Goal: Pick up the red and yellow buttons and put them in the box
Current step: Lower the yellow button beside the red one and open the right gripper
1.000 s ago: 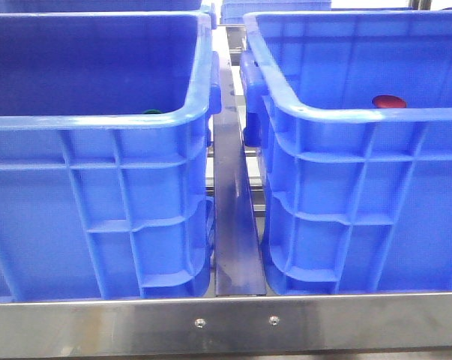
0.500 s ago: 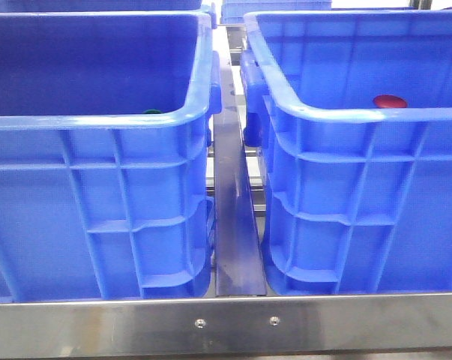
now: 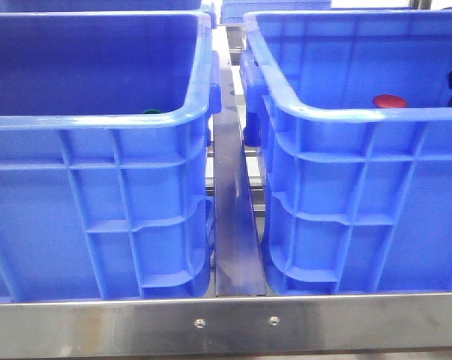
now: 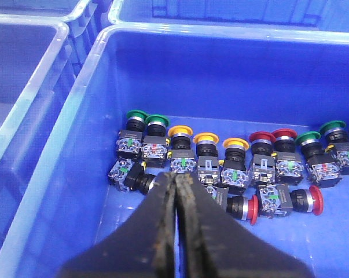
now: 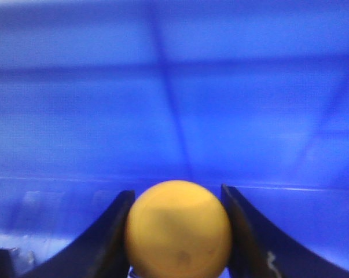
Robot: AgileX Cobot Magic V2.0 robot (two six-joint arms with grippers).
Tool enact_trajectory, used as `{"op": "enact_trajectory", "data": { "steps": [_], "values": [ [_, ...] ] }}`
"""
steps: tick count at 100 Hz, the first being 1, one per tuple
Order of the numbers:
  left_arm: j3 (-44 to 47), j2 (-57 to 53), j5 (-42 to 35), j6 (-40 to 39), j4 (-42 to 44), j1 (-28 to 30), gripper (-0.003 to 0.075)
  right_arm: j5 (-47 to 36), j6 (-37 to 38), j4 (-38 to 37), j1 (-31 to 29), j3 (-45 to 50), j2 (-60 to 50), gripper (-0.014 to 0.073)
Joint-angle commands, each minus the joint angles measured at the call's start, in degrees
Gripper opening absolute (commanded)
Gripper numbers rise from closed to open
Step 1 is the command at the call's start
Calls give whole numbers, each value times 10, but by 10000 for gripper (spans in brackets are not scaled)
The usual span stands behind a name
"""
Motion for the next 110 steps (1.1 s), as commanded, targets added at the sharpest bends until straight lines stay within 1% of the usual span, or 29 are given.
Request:
{"op": "enact_trajectory", "data": {
  "steps": [1, 38, 45, 50, 51, 52, 62, 69, 76, 86, 100, 110],
  "values": [
    [-14, 2, -38, -7, 10, 1, -19, 33, -9, 76, 1, -27, -8, 143],
    [-14, 2, -38, -7, 10, 1, -19, 40, -9, 70, 16, -23, 10, 153],
    [-14, 2, -38, -7, 10, 1, -19, 48, -9, 66, 20, -17, 10, 198],
    [-14, 2, -38, -7, 10, 1, -19, 49, -9, 65, 22, -12, 9, 252],
    [-14, 2, -38, -7, 10, 1, -19, 49, -9, 65, 23, -10, 9, 279],
    [-14, 2, -38, -7, 10, 1, -19, 49, -9, 65, 23, -9, 9, 279],
    [-14, 2, -38, -7, 10, 1, -19, 48, -9, 65, 24, -4, 9, 418],
    [-14, 2, -38, -7, 10, 1, -19, 48, -9, 65, 23, -2, 4, 492],
    [-14, 2, -40, -7, 10, 1, -19, 47, -9, 65, 23, -2, -5, 548],
    [-14, 2, -41, -7, 10, 1, -19, 45, -9, 65, 23, -2, -27, 582],
    [-14, 2, -41, -7, 10, 1, -19, 29, -9, 65, 23, 6, -77, 584],
    [-14, 2, -41, -7, 10, 1, -19, 23, -9, 65, 23, 27, -133, 584]
  ]
}}
